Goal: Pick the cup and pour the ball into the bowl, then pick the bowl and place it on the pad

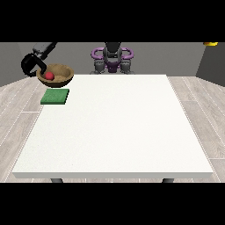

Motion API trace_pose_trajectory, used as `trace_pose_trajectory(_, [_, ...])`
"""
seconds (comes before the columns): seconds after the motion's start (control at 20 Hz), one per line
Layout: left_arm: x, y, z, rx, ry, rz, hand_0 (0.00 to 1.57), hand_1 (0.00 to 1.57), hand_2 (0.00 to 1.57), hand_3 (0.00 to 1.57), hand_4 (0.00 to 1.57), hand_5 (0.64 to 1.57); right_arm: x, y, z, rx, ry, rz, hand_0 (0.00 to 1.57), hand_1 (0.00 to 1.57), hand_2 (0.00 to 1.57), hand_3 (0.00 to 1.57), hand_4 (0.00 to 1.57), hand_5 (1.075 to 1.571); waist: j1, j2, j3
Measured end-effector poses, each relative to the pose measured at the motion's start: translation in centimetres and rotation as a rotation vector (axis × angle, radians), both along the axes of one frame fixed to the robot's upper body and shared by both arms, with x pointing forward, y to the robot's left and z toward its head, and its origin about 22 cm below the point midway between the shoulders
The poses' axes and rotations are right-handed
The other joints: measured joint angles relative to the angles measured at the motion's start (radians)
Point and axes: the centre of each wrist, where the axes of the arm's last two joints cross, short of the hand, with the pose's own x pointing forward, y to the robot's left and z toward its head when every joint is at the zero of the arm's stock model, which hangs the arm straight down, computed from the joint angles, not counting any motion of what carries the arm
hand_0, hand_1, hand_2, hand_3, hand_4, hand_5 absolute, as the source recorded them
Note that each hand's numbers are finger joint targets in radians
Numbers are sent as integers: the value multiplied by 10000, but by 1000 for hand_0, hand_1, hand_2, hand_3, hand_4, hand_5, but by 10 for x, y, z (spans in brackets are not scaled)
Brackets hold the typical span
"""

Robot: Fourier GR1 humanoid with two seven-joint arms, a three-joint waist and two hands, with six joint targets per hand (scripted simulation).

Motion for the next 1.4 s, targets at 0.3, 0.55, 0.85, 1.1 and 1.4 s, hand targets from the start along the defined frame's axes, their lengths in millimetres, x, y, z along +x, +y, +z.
trace_pose_trajectory(0.3, [-15, 27, -10, 24, -232, 420, 0, 0, 0, 0, 1212, 1555, -4, -7, 8, 35, -244, 316, 1571, 1571, 1571, 461, 1109, 1567, -396, 346, 5])
trace_pose_trajectory(0.55, [-16, 27, -6, 130, -586, 327, 0, 0, 0, 0, 1208, 1553, -12, -14, -7, 459, -524, 14, 1571, 1571, 1571, 444, 1060, 1569, -182, 734, 12])
trace_pose_trajectory(0.85, [-17, 29, -14, 142, -734, 350, 0, 0, 0, 0, 1203, 1557, -4, 6, -25, 1109, -706, -4, 1571, 1571, 1571, 552, 1023, 1571, -161, 886, -16])
trace_pose_trajectory(1.1, [-17, 29, -3, 233, -932, 273, 0, 0, 0, 0, 1190, 1562, -9, -6, -27, 1826, -968, -541, 1571, 1571, 1571, 1011, 527, 1568, -61, 1057, 3])
trace_pose_trajectory(1.4, [-16, 24, 14, 194, -1144, 75, 0, 0, 0, 0, 1194, 1562, -17, -28, -18, 1476, -1085, -1617, 1535, 1535, 1445, 877, 0, 1553, 171, 1220, 15])
